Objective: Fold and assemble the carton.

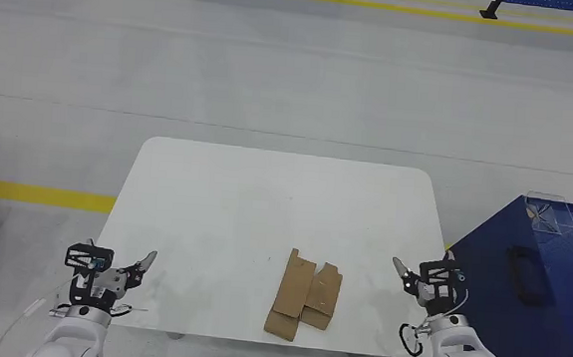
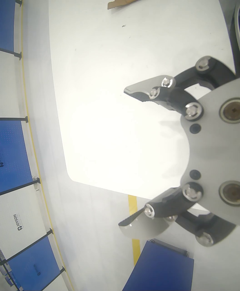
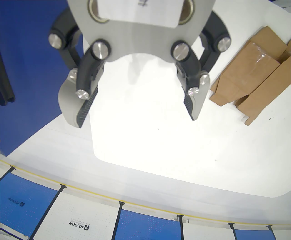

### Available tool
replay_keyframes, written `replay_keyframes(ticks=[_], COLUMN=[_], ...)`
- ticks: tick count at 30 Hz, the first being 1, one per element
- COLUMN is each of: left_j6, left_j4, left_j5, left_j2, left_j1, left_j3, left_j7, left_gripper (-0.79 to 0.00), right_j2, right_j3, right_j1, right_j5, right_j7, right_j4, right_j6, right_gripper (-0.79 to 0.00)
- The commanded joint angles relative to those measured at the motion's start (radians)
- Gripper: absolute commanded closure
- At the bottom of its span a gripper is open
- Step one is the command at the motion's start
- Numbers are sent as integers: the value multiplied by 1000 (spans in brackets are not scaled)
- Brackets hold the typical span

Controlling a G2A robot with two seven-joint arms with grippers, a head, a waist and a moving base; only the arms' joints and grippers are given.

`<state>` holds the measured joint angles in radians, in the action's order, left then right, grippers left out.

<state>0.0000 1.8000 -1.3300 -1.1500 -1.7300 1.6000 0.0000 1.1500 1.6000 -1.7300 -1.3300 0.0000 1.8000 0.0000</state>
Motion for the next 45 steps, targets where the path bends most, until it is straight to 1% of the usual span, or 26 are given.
replay_keyframes(ticks=[1, 2, 3, 4, 6, 7, 8, 9, 10, 11, 12, 13, 14, 15, 16, 18, 21, 23, 24, 33, 34, 35, 37, 39, 42, 45], left_j6=[0, 0, 0, 0, 0, 0, 0, 0, 0, 0, 0, 0, 0, 0, 0, 0, 0, 0, 0, 0, 0, 0, 0, 0, 0, 0], left_j4=[0, 0, 0, 0, 0, 0, 0, 0, 0, 0, 0, 0, 0, 0, 0, 0, 0, 0, 0, 0, 0, 0, 0, 0, 0, 0], left_j5=[0, 0, 0, 0, 0, 0, 0, 0, 0, 0, 0, 0, 0, 0, 0, 0, 0, 0, 0, 0, 0, 0, 0, 0, 0, 0], left_j2=[0, 0, 0, 0, 0, 0, 0, 0, 0, 0, 0, 0, 0, 0, 0, 0, 0, 0, 0, 0, 0, 0, 0, 0, 0, 0], left_j1=[0, 0, 0, 0, 0, 0, 0, 0, 0, 0, 0, 0, 0, 0, 0, 0, 0, 0, 0, 0, 0, 0, 0, 0, 0, 0], left_j3=[0, 0, 0, 0, 0, 0, 0, 0, 0, 0, 0, 0, 0, 0, 0, 0, 0, 0, 0, 0, 0, 0, 0, 0, 0, 0], left_j7=[0, 0, 0, 0, 0, 0, 0, 0, 0, 0, 0, 0, 0, 0, 0, 0, 0, 0, 0, 0, 0, 0, 0, 0, 0, 0], left_gripper=[-785, -784, -785, -785, -785, -785, -785, -785, -785, -785, -785, -785, -785, -785, -785, -785, -785, -785, -785, -785, -785, -785, -785, -785, -785, -785], right_j2=[0, 0, 0, -1, -8, -15, -22, -31, -37, -50, -62, -74, -85, -96, -105, -115, -116, -116, -118, -118, -117, -116, -111, -107, -104, -104], right_j3=[0, 0, -2, 2, 47, 78, 116, 147, 158, 176, 175, 170, 171, 161, 150, 107, 8, -92, -117, -117, -125, -129, -158, -186, -207, -218], right_j1=[0, 0, -1, -4, -12, -9, 1, 16, 25, 52, 79, 115, 164, 216, 267, 348, 434, 471, 482, 482, 478, 484, 477, 469, 464, 461], right_j5=[0, 0, 7, 39, 222, 365, 499, 638, 747, 973, 1158, 1344, 1514, 1638, 1704, 1749, 1773, 1799, 1806, 1806, 1805, 1797, 1707, 1646, 1632, 1618], right_j7=[0, 0, 3, 21, 147, 244, 352, 466, 551, 735, 899, 1072, 1239, 1357, 1434, 1509, 1536, 1536, 1536, 1536, 1524, 1474, 1352, 1270, 1221, 1199], right_j4=[0, 0, 1, 5, 20, 14, -2, -24, -43, -89, -125, -166, -217, -267, -310, -421, -552, -604, -625, -625, -627, -626, -616, -599, -590, -581], right_j6=[0, 0, -11, -50, -236, -360, -456, -540, -593, -654, -662, -630, -570, -464, -386, -312, -284, -284, -284, -284, -265, -255, -279, -280, -253, -262], right_gripper=[-757, -757, -785, -785, -785, -785, -785, -785, -785, -785, -785, -785, -785, -785, -785, -785, -785, -785, -785, -785, -785, -785, -785, -785, -785, -785])
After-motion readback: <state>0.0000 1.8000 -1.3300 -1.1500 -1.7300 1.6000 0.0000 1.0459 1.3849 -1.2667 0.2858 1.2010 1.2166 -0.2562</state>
